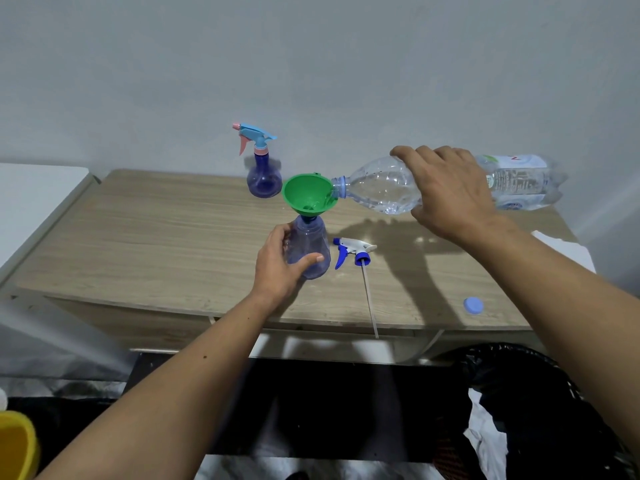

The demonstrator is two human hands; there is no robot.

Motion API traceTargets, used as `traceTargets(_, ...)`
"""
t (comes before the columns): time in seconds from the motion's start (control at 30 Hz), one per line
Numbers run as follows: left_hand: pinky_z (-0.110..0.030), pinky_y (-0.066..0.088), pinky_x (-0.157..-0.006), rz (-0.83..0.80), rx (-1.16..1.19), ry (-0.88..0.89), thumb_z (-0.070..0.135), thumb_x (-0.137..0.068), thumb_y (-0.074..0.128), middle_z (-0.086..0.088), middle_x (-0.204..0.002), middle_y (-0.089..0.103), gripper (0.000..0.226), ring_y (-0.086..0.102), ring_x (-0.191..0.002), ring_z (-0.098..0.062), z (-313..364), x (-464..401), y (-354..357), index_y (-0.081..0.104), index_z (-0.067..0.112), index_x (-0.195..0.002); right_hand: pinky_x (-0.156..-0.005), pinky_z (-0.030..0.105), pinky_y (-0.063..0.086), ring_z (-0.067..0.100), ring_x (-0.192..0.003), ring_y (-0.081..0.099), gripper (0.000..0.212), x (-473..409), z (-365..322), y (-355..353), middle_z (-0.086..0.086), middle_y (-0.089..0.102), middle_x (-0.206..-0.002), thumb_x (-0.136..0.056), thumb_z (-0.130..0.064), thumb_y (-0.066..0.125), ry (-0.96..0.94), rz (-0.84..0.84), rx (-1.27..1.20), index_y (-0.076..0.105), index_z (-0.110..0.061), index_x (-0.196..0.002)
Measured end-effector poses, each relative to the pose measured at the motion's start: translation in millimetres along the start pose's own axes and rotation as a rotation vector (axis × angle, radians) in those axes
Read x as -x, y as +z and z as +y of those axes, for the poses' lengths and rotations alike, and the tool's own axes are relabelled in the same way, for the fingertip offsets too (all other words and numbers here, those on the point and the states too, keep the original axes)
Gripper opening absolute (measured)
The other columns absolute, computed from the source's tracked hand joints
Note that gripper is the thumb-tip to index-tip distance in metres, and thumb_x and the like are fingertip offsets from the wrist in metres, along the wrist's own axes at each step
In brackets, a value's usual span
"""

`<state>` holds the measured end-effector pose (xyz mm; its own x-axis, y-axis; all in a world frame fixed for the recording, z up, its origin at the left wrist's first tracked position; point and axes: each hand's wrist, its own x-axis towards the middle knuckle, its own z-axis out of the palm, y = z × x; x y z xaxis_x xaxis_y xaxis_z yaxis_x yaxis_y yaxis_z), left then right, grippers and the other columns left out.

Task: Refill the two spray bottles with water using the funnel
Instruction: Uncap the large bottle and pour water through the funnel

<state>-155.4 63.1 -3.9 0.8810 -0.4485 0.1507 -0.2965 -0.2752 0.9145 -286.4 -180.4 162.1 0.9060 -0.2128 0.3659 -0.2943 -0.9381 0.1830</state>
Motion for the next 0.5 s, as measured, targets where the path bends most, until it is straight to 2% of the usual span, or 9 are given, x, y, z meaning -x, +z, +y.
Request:
traceTargets(0.27,-0.035,0.056,-0.104,-0.003,0.031,-0.012,0.028,-0.075,0.098,0.005,-0.128,0.068,0.070,0.065,-0.119,-0.014,-0.3,0.8,1.5,0.059,0.022,-0.134,-0.098,0.047,0.043,0.037,-0.101,0.059,0.087,2.7,-0.5,1.7,0.007,0.066,-0.114,-0.071,-0.001,0.076,0.023,-0.012,-0.025,0.043,-0.023,-0.148)
traceTargets(0.5,-0.043,0.057,-0.103,-0.002,0.016,-0.004,0.032,-0.074,0.097,0.005,-0.127,0.069,0.069,0.067,-0.118,-0.015,-3.1,0.5,0.7,0.060,0.024,-0.132,-0.100,0.045,0.042,0.036,-0.105,0.058,0.089,7.4,-5.1,6.8,0.004,0.065,-0.121,-0.070,-0.009,0.079,0.063,-0.039,-0.115,0.040,-0.024,-0.149)
